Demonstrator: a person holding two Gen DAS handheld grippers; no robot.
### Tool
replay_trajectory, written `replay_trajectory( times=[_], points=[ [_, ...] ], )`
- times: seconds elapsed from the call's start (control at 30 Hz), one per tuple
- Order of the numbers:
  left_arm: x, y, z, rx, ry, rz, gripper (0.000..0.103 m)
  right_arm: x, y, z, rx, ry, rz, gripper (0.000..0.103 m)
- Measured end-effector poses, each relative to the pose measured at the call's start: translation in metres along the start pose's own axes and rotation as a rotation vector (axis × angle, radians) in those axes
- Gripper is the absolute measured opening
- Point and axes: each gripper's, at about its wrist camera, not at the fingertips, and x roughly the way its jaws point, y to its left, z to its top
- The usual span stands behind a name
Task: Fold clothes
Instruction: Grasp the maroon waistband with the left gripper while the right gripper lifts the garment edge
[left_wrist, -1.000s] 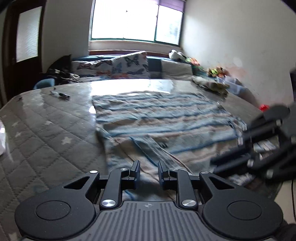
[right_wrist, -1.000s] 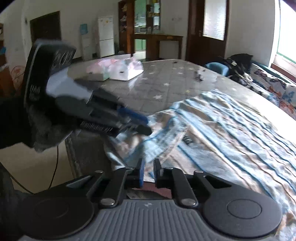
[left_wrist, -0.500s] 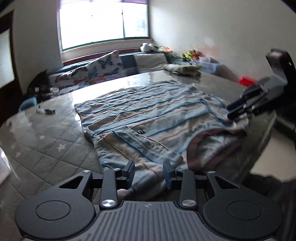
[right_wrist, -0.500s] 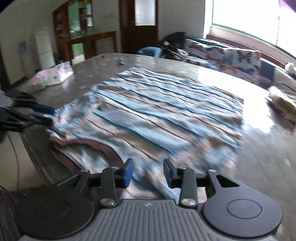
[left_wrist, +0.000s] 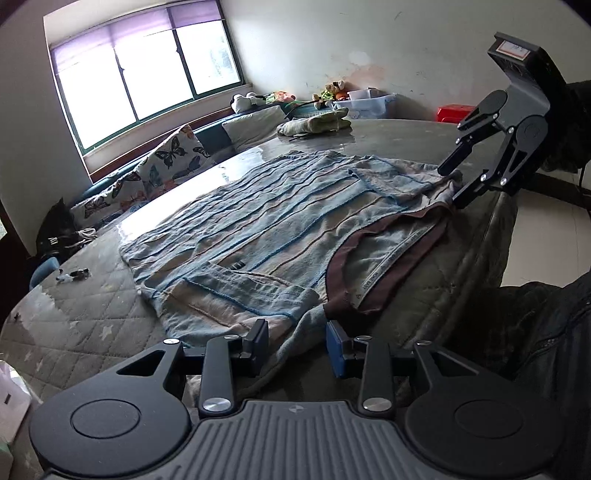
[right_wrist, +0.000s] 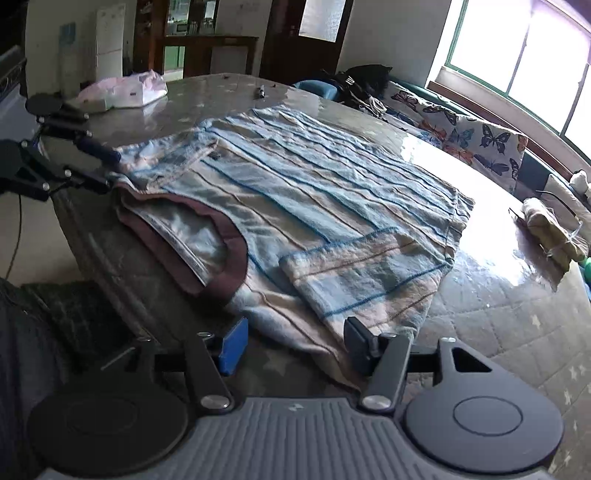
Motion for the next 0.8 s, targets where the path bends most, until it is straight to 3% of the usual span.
replay_trajectory(
  times=[0.27,0.47,0.57,0.8],
  points=[
    [0.006,-0.011,-0.001,0.075,-0.009,-0.011,0.036,0.004,0.003,-0.003,-0.02,-0.011,-0.006,0.059],
    [0.008,-0.016,0.001,0.096,-0.036,-0.015,0.018,0.007,0.004,0.0,-0.028,-0.022,0.004,0.059],
    [0.007,-0.008,0.006,0.026,-0.051,-0.015,0.009,0.008,0.003,0.001,-0.028,-0.02,0.006,0.059],
    [0.011,0.03,0.033,-0.208,-0.093,-0.028,0.008,0.012,0.004,0.004,-0.038,-0.028,0.008,0.059]
  ],
)
